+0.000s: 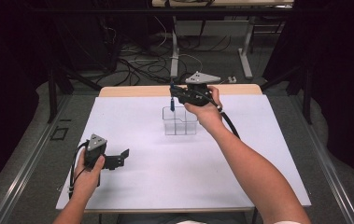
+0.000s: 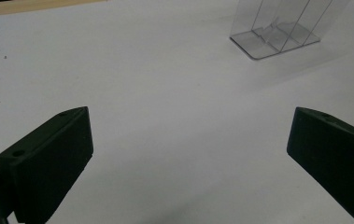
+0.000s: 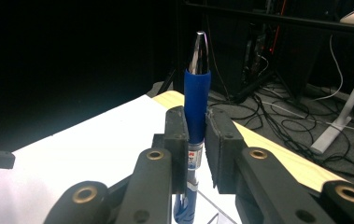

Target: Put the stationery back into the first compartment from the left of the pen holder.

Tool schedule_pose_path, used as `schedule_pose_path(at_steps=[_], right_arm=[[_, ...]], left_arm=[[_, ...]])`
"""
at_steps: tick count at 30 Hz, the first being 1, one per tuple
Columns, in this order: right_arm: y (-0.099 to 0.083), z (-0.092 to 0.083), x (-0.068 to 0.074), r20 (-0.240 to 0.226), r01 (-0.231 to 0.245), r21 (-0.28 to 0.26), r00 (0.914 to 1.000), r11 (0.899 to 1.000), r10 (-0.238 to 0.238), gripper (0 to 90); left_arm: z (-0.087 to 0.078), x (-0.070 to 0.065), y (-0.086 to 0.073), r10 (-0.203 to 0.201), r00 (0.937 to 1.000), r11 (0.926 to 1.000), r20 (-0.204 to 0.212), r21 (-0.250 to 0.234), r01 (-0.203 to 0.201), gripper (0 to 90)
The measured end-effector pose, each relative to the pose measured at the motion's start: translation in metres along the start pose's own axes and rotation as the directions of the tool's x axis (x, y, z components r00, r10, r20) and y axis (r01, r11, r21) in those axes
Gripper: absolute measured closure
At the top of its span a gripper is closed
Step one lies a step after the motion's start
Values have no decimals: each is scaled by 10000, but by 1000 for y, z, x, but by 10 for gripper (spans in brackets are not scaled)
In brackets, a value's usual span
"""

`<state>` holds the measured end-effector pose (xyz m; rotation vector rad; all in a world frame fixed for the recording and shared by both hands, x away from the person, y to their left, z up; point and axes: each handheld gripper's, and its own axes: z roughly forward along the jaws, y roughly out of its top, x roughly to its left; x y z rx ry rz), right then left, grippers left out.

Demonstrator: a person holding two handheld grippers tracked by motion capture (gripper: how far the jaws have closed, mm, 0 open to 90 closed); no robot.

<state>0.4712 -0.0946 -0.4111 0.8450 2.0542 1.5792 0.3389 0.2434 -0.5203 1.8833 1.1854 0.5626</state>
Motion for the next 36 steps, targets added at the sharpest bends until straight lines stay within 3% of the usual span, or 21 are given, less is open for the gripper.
schedule_pose_path(at_steps=[8,11,17,20,36], right_arm=[[-6,8,5,-31,91,273,10000,9996,-90,797],[-8,11,6,-60,325,514,9995,9981,-323,797],[-12,17,10,-118,263,666,9996,9974,-256,797],[-15,19,11,-131,332,989,9994,9945,-321,796],[-31,31,16,-144,529,1580,9986,9860,-513,796]], left_arm=[[0,0,0,-51,10000,10000,23,-46,51,3],[0,0,0,-34,10000,10000,21,-43,34,3],[0,0,0,9,10000,10000,27,-11,-9,3],[0,0,0,-58,10000,10000,69,-17,58,3],[1,0,0,49,10000,10000,58,12,-49,3]])
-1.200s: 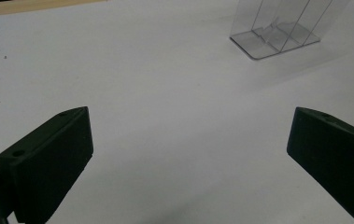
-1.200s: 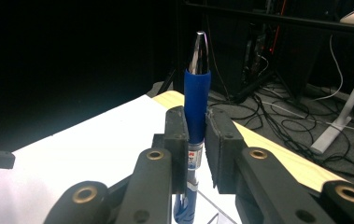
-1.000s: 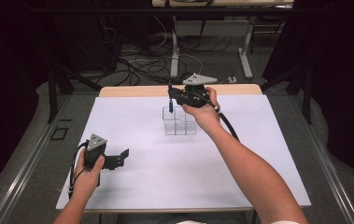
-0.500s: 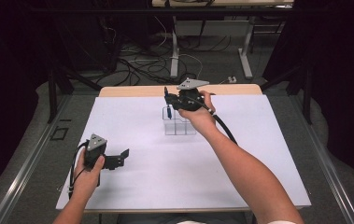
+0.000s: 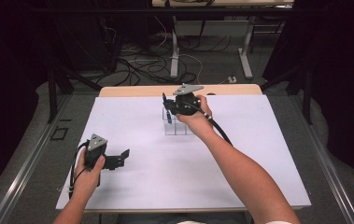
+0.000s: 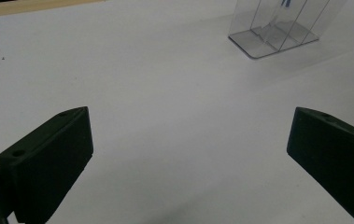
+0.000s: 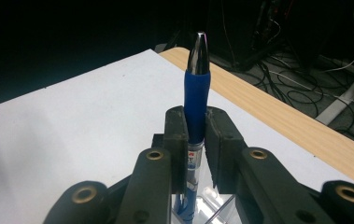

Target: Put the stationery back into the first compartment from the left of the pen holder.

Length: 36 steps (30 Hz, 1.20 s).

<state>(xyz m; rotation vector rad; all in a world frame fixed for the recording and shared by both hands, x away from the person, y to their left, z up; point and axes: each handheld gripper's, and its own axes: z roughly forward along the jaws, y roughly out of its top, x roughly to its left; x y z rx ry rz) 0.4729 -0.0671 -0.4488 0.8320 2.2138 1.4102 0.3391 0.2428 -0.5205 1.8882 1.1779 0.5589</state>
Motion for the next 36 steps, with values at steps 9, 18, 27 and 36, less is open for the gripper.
schedule_pose_path(at_steps=[9,18,27,36], right_arm=[[-2,2,1,-68,10,134,10000,9999,-9,754],[1,-6,1,62,-214,38,9998,9998,214,498],[-1,-21,2,52,-506,30,9987,9987,506,395],[-5,-45,-2,521,-854,240,9951,9961,841,165]], left_arm=[[0,0,0,33,10000,10000,7,17,-33,3],[0,0,0,52,10000,10000,2,40,-52,3],[0,0,0,-56,10000,10000,23,28,56,3],[0,0,0,52,10000,10000,-18,36,-52,3]])
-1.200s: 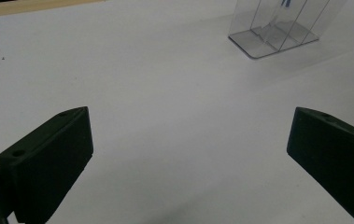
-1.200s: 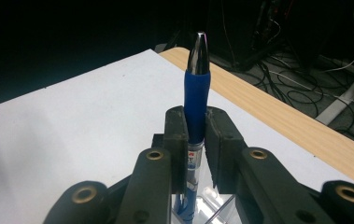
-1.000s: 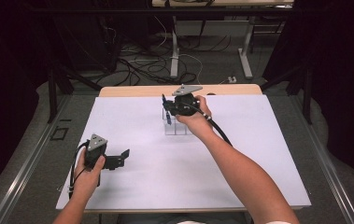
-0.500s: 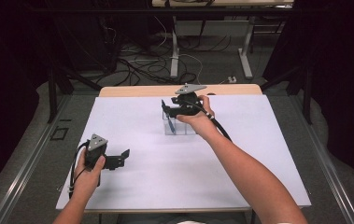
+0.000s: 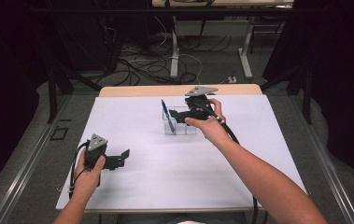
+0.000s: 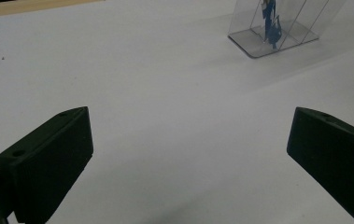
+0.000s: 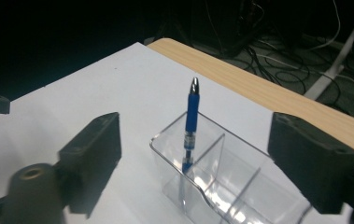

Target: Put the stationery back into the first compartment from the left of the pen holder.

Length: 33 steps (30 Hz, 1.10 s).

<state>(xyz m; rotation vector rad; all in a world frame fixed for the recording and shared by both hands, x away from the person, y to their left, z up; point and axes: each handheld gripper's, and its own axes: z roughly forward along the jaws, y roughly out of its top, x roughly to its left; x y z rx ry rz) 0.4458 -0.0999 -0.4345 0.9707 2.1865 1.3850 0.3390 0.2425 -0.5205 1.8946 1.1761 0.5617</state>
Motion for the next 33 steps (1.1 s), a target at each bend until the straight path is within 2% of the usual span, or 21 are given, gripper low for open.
schedule_pose_path(at_steps=[2,5,7,11,17,21,26,28,31,33], right_arm=[[-2,-6,-2,125,-123,88,9998,9999,122,159],[-4,-16,-6,296,-114,-108,9995,9999,117,153],[-6,-23,-8,424,-336,-139,9985,9993,342,151],[-12,-36,-15,852,-362,-131,9957,9993,372,138],[-18,-56,-24,1145,-554,-288,9917,9980,584,0],[-21,-69,-27,1269,-589,-387,9899,9975,633,0],[-29,-84,-29,1213,-730,-444,9895,9963,780,0],[-34,-88,-30,1343,-681,-426,9882,9968,732,0],[-42,-95,-31,1430,-844,-384,9857,9957,891,0],[-49,-99,-33,1612,-728,-337,9839,9968,773,0]], left_arm=[[0,0,0,-27,10000,10000,-5,0,27,3],[0,0,0,1,10000,10000,-4,24,-1,3],[0,0,0,-7,10000,10000,2,27,7,3],[0,0,0,-49,10000,10000,-1,-2,49,3],[0,-1,0,-86,10000,10000,-15,-36,86,3],[0,-1,0,-124,9999,9999,-27,-42,124,3],[0,-1,0,-194,9998,9998,3,-39,194,3],[0,-1,0,-169,9999,9999,7,-21,169,3],[-1,-1,0,-180,9998,9998,2,-50,180,3],[-1,-1,0,-202,9998,9998,1,-65,202,3]])
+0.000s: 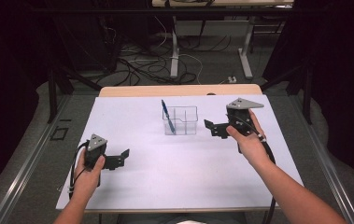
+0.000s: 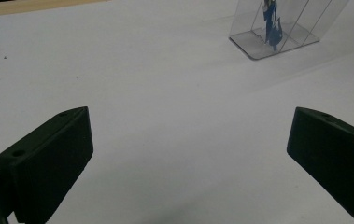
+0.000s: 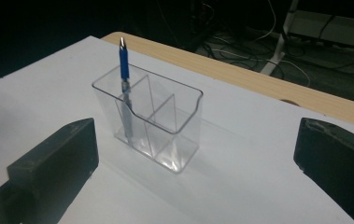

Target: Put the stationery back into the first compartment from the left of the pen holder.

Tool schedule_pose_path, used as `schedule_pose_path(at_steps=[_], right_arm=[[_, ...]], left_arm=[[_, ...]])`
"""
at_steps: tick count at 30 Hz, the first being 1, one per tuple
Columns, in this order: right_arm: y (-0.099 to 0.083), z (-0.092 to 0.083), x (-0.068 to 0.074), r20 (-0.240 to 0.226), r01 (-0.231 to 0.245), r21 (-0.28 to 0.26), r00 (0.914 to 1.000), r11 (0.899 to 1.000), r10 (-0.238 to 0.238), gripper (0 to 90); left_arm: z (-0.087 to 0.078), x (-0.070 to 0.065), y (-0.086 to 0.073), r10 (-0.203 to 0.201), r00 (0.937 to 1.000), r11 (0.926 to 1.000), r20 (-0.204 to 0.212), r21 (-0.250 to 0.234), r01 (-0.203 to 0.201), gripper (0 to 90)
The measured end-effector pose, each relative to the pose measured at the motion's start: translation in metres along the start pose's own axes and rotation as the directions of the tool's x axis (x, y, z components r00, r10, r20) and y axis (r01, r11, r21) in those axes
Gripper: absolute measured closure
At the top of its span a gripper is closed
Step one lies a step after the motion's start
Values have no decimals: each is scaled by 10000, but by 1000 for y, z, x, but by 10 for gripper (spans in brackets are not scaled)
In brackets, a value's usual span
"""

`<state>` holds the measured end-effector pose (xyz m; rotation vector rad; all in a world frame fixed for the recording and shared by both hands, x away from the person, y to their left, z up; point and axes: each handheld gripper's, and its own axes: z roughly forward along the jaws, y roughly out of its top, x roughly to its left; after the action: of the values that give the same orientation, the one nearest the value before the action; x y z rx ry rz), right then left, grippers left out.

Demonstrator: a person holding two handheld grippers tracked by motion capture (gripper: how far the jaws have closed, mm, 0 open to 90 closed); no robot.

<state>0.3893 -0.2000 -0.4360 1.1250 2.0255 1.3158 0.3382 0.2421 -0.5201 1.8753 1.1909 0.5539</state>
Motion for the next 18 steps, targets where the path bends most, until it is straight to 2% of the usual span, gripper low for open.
schedule_pose_path(at_steps=[11,13,18], right_arm=[[-45,-19,-19,762,-510,124,9958,9986,499,0],[-54,-21,-22,852,-817,167,9932,9965,800,0],[-73,-27,-31,1264,-1074,218,9865,9940,1039,0]], left_arm=[[0,0,0,14,10000,10000,-13,24,-14,3],[0,0,1,119,9999,9999,-39,43,-119,3],[0,0,0,72,10000,10000,-33,8,-72,3]])
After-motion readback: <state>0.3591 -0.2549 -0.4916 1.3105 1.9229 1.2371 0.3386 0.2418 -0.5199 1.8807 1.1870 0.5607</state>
